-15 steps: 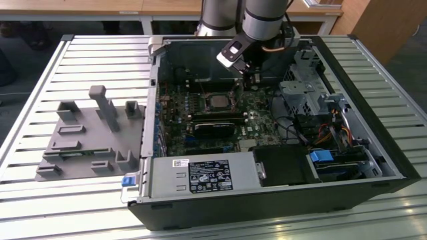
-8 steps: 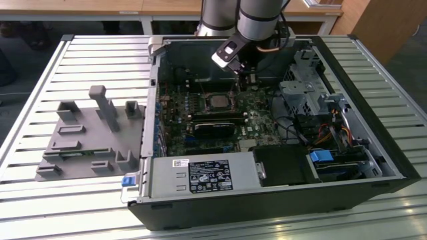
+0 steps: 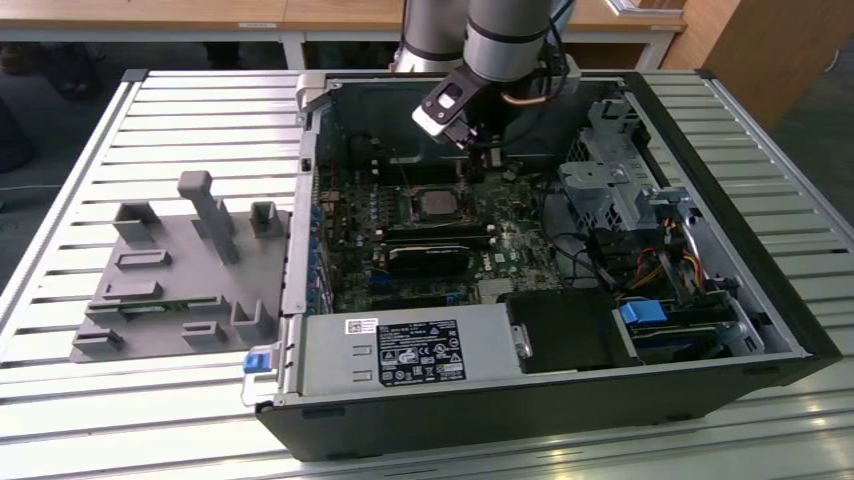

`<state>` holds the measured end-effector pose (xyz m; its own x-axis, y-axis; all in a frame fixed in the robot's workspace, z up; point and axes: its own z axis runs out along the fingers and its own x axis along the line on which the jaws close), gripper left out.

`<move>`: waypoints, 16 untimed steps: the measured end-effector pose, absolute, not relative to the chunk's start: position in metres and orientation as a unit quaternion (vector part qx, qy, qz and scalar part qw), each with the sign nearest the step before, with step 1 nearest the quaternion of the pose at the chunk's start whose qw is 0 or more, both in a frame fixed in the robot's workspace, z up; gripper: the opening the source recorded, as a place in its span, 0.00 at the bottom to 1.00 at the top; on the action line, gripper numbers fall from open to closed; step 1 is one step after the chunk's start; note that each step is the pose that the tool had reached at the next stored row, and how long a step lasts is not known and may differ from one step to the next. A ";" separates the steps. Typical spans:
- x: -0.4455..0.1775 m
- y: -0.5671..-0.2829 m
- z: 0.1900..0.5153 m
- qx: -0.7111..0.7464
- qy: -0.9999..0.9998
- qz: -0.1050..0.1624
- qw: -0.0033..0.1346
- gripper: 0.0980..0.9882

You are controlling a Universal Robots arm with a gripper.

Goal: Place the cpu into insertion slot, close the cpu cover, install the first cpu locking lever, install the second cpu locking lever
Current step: 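Close the cpu cover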

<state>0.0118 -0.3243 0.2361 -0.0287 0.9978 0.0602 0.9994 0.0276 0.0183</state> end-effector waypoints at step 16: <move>-0.012 -0.324 0.229 -0.697 -0.717 -0.027 0.016 0.01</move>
